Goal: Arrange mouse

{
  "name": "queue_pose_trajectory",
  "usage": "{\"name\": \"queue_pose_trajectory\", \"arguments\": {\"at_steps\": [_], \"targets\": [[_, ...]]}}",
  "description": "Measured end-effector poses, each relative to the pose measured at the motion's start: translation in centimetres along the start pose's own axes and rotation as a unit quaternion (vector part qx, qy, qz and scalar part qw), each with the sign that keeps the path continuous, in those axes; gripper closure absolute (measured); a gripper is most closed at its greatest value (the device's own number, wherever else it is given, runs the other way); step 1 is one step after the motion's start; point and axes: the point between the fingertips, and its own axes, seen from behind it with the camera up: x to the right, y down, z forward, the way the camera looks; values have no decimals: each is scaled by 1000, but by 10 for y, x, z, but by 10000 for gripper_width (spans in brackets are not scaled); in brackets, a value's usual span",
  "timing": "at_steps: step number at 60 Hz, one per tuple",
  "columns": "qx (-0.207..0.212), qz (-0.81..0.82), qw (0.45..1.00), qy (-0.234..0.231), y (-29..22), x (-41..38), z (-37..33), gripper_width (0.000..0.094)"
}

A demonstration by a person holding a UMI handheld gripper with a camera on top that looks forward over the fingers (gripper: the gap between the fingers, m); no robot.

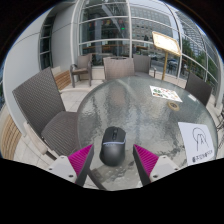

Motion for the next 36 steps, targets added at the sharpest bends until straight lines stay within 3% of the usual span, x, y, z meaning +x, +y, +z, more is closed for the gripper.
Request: {"name": "queue_pose_trajectory", "arguments": {"at_steps": [7, 12, 14, 18, 27, 36], "targets": [[-11, 10, 1000, 1, -10, -2, 31, 187], [-23, 24, 999, 1, -7, 2, 44, 328], [-23, 22, 999, 6, -8, 3, 48, 453], [-32, 33, 999, 1, -7, 4, 47, 481], [-47, 24, 999, -14, -7, 3, 44, 644], [-74, -1, 997, -13, -11, 6, 35, 646]]}}
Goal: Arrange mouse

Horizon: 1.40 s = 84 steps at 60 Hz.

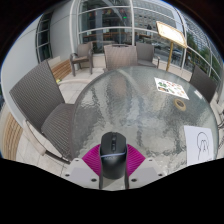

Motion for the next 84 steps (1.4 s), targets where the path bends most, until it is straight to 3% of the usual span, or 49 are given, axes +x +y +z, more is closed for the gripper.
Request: {"name": "queue_pose_trajectory", "arguments": {"at_steps": [6, 18, 25, 30, 39, 47, 58, 60, 74, 80, 84], "targets": [[49, 7, 999, -6, -65, 16, -49, 644], [190, 7, 979, 70, -207, 144, -191, 644], [227, 16, 968, 106, -224, 241, -233, 643], [219, 33, 967, 128, -189, 303, -231, 644], [122, 62, 982, 128, -107, 381, -159, 645], [49, 67, 991, 108, -18, 390, -96, 645], [-3, 78, 994, 77, 48, 374, -48, 633], [9, 74, 994, 80, 45, 375, -47, 623], [25, 66, 994, 82, 46, 373, -43, 442], [0, 43, 995, 87, 47, 374, -55, 115], [14, 31, 996, 88, 30, 370, -71, 89]]}}
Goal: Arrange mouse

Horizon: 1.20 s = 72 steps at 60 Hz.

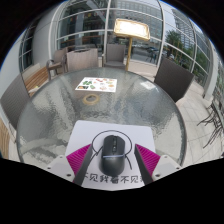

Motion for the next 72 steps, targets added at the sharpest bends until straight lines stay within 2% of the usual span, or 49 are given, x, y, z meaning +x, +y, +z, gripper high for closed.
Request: {"name": "queue_pose_trajectory", "arguments": {"at_steps": [12, 18, 35, 52, 72], "targets": [[53, 24, 998, 10, -58, -22, -89, 87], [79, 36, 996, 2, -69, -46, -138, 85], [114, 43, 993, -8, -53, -96, -218, 82], [99, 22, 995, -15, -4, -128, -248, 86], [99, 12, 995, -24, 8, -148, -265, 81]]}}
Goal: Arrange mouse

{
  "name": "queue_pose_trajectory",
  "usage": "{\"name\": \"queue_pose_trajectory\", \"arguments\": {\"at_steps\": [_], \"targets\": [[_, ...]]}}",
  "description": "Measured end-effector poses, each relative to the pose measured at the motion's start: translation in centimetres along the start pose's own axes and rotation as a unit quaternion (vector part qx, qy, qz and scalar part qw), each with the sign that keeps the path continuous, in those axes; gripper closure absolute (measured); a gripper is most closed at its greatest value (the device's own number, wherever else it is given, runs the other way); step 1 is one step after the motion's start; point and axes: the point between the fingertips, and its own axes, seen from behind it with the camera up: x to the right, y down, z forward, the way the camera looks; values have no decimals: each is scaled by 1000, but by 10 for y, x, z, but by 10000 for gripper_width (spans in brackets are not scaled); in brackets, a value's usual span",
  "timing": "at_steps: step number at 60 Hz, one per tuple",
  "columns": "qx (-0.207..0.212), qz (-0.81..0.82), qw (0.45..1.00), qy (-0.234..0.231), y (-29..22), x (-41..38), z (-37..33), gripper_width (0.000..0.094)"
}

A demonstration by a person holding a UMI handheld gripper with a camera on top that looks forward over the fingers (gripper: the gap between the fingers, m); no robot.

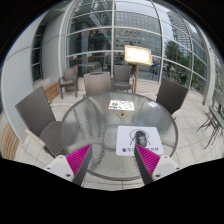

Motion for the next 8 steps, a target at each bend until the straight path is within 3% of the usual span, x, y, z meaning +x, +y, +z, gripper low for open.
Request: {"name": "queue_pose_trajectory", "arguments": {"at_steps": [8], "targets": [[-3, -4, 1000, 0, 3, 0, -2, 81]]}}
